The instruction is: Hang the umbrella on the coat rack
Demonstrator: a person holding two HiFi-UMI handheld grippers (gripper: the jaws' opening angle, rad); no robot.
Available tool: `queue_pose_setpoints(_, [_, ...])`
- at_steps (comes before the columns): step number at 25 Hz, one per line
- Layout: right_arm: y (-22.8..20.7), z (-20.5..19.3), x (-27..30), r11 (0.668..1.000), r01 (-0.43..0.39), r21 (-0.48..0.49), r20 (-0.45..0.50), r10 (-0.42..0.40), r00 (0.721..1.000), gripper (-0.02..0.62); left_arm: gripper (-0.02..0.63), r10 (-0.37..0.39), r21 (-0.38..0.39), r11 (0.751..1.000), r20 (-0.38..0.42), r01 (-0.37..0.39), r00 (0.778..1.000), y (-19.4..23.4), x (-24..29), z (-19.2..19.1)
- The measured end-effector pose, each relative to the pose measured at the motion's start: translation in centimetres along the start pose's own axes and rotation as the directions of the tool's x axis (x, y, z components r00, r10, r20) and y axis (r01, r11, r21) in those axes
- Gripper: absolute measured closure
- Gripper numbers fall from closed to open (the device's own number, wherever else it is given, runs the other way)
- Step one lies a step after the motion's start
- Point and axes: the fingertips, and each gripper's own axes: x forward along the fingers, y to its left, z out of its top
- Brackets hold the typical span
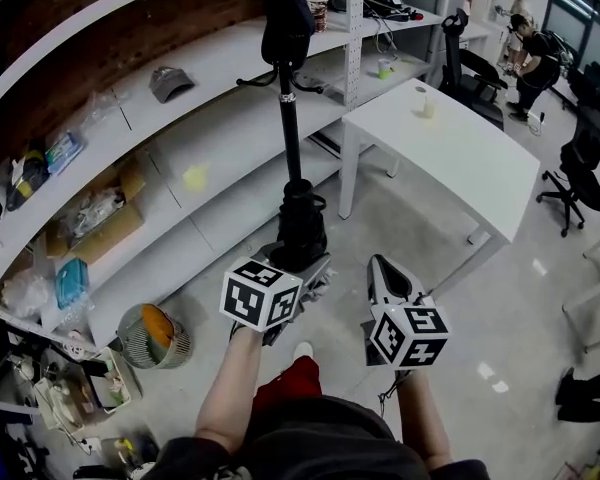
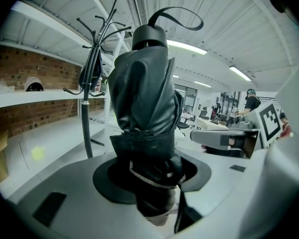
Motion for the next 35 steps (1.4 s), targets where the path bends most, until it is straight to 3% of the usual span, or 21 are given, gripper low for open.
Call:
queue_pose_setpoints(16, [0.4,4.5,12.5,0.998,0.063,-0.023,0.017,-0.063,0.998,0.577,0.408,-0.056,0.023,0.998,0.018,0.055,0.998,11.5,5.4,6.5])
queue_pose_setpoints(29, [-0.7,5.6,15.5,0.991,0.134,-0.011,0.02,-0.134,0.991,0.577,0.408,-0.12,0.04,0.992,0.0,0.12,0.993,14.1,7.6,8.4])
queue_pose_setpoints(35, [-2.3,6.3,17.1,0.989,0.145,-0.026,0.02,-0.144,0.989,0.577,0.408,-0.151,0.005,0.988,-0.008,0.152,0.988,14.7,10.3,8.8])
